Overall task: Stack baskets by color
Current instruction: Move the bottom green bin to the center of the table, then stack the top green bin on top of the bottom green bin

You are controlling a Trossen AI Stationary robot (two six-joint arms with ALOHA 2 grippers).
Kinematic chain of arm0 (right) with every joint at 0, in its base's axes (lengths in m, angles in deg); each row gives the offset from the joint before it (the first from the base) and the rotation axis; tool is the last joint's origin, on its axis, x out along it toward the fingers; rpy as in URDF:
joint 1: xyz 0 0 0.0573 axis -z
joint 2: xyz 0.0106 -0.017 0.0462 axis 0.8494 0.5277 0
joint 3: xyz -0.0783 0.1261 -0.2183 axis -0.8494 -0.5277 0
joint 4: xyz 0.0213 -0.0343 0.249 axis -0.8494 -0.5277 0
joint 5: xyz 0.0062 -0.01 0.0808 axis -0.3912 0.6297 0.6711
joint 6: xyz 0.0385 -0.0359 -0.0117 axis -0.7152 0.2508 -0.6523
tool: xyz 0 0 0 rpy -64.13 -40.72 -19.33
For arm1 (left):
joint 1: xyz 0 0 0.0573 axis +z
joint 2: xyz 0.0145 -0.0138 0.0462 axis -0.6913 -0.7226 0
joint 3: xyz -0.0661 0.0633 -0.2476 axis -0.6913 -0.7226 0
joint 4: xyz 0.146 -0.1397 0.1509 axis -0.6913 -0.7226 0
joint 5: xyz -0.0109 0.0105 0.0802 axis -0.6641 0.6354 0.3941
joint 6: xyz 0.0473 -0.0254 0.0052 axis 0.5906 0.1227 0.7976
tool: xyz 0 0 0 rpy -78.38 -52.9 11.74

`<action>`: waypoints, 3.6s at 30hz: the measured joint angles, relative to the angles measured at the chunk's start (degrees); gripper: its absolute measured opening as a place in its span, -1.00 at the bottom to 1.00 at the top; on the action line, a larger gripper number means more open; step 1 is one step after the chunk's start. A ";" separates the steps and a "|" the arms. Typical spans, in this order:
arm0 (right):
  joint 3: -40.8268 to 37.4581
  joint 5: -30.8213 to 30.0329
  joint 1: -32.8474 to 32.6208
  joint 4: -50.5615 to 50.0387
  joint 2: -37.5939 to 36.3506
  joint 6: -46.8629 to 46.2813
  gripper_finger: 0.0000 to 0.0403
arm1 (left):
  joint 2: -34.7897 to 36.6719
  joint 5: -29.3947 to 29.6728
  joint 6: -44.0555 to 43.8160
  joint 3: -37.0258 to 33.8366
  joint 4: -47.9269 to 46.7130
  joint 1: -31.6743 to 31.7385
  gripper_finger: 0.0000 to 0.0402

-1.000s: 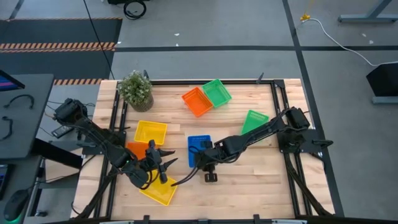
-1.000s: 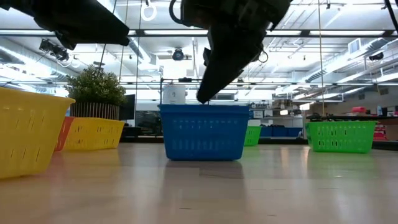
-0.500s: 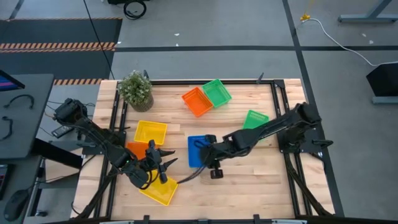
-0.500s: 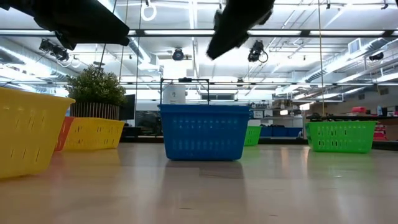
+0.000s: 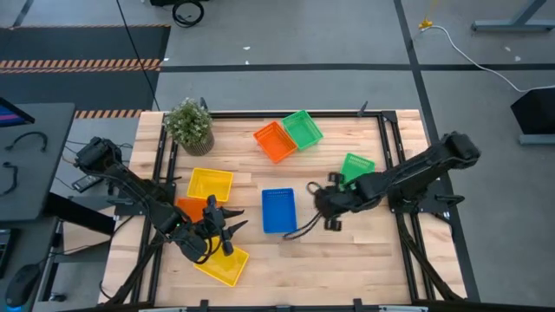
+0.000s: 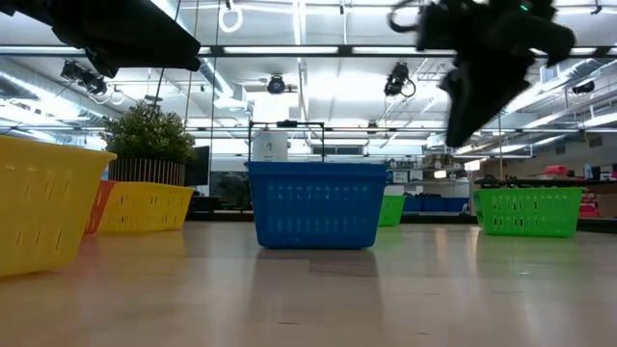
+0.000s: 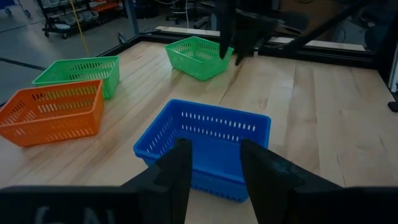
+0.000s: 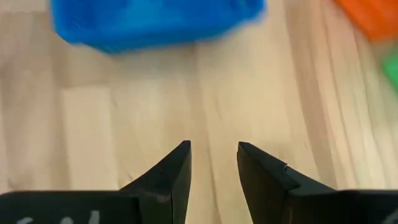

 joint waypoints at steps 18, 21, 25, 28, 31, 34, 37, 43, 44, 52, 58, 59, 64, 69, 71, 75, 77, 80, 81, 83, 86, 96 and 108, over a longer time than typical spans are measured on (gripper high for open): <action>-23.63 -2.62 8.96 0.77 -15.90 -13.76 -0.33 | 0.00 0.17 -0.78 0.00 0.11 0.45 -0.29; -24.62 -2.14 9.61 1.29 -15.24 -13.50 -0.33 | 0.00 0.17 -1.01 0.00 0.11 1.05 -0.29; -25.59 -0.37 10.10 1.54 -14.62 -13.46 -0.39 | 0.00 0.07 -1.01 0.00 0.11 1.86 -0.29; -25.96 0.30 9.89 1.78 -14.66 -13.39 -0.55 | 0.00 0.02 -1.01 0.00 0.11 2.16 -0.29; -25.96 1.61 8.90 3.82 -14.71 -12.96 -0.84 | 0.00 -0.02 -1.03 0.00 0.13 2.27 -0.29; -25.96 3.58 6.94 9.21 -14.69 -10.05 -0.95 | 0.00 -0.02 -1.04 0.00 0.15 2.27 -0.29; -25.92 5.71 3.88 17.80 -13.95 -6.39 -0.94 | 0.00 -0.02 -1.07 0.00 0.17 2.27 -0.29; -23.76 7.91 -2.68 28.34 -7.52 -3.18 -0.97 | 0.00 -0.02 -1.26 0.00 0.20 2.27 -0.29; -22.46 7.89 -3.63 28.14 -5.82 -3.18 -0.98 | 0.00 -0.02 -1.38 0.00 0.20 2.27 -0.29; -7.60 8.10 -7.56 19.01 7.59 -3.08 -0.98 | 0.00 -0.02 -1.62 0.00 0.26 2.30 -0.29; -0.24 8.35 -7.67 12.82 12.92 -3.40 -0.96 | 0.00 -0.02 -2.08 0.00 0.24 2.29 -0.29; 0.25 8.57 -7.67 12.79 13.38 -3.38 -0.95 | 0.00 -0.02 -2.08 0.00 0.24 2.31 -0.29; 0.72 9.42 -7.56 12.09 14.36 -2.96 -0.90 | -0.02 -0.03 -2.05 0.00 0.17 2.32 -0.29; 0.72 10.97 -7.50 11.86 14.49 -3.47 -0.80 | 0.00 -0.04 -2.05 0.00 0.17 2.29 -0.29; 0.72 11.09 -7.39 11.95 14.49 -3.42 -0.72 | -0.02 -0.04 -2.05 0.00 0.15 2.32 -0.29; 0.72 11.13 -6.44 11.91 13.60 -2.43 -0.52 | -0.02 -0.04 -2.03 0.00 0.14 2.30 -0.29; 0.72 12.97 -5.66 11.98 12.16 -1.41 -0.42 | -0.02 -0.04 -2.03 0.00 0.13 2.32 -0.29; 0.71 15.64 -4.54 11.93 9.35 0.78 -0.32 | -0.02 -0.04 -2.01 0.00 0.13 2.32 -0.29; 0.71 15.71 -4.15 11.90 8.31 1.27 -0.30 | -0.02 -0.04 -1.97 0.00 0.13 2.31 -0.29; 0.72 14.82 -3.41 11.71 6.28 1.24 -0.28 | -0.02 -0.04 -1.97 0.00 0.13 2.30 -0.29; 0.72 12.10 -2.30 12.08 4.06 1.62 -0.28 | -0.02 -0.04 -1.90 0.00 0.13 2.30 -0.29; 0.72 -6.31 4.27 18.22 -1.87 19.92 -0.30 | -0.02 -0.04 -1.88 0.00 0.07 2.32 -0.29; 0.70 20.70 39.13 20.07 3.41 42.85 -0.21 | -0.02 -0.04 -2.01 0.00 -0.37 2.31 -0.29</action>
